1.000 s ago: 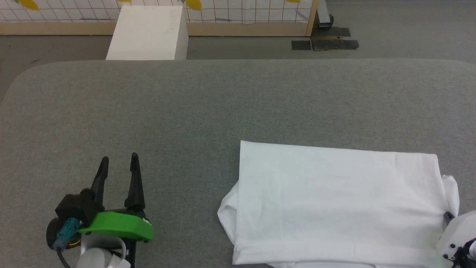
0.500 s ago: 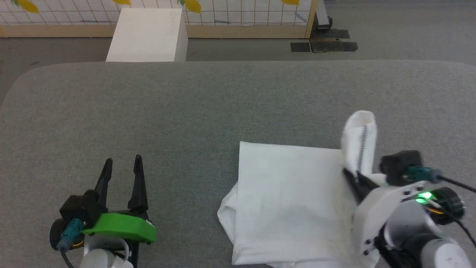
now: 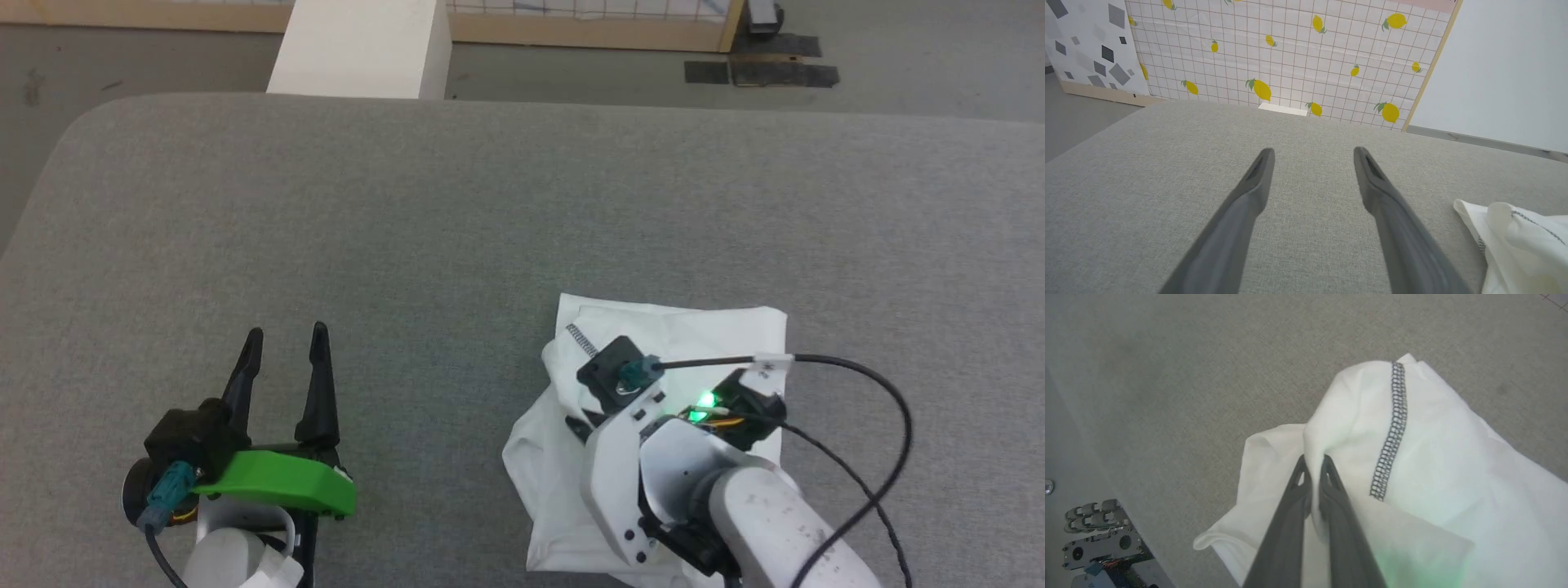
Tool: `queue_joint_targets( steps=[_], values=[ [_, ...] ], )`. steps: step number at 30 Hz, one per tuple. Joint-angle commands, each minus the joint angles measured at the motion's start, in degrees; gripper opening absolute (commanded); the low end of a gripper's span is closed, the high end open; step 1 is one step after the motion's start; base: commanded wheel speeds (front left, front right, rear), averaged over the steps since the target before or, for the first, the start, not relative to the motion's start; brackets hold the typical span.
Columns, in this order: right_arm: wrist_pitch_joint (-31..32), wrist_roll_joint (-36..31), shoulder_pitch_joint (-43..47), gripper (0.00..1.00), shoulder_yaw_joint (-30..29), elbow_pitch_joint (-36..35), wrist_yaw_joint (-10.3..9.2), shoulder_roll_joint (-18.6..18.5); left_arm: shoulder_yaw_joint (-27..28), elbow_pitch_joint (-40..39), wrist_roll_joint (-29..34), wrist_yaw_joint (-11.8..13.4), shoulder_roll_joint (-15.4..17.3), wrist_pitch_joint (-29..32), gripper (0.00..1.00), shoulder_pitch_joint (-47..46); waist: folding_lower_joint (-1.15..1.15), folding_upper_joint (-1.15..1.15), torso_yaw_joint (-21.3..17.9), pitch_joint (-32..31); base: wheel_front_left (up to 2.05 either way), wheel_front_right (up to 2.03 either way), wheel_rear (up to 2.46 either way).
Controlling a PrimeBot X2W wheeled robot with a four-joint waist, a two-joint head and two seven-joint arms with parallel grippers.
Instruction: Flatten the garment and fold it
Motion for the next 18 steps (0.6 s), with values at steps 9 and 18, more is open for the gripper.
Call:
queue_joint_targets(
  steps=[9,18],
  values=[
    [-2.76,9.05,-5.15,1.0,5.26,10.27,-0.08,0.32,0.15,0.5,-0.59,-0.36,-0.21,-0.44,1.0,-1.34,0.0,0.0,1.28,1.36,0.0,0.0,0.0],
    [-16.78,18.03,-3.6,1.0,-1.33,-1.8,-0.08,0.33,0.92,0.47,-0.54,-0.34,-0.21,-0.44,1.0,-0.23,0.0,0.0,-1.69,-1.1,0.0,0.0,0.0]
  ],
)
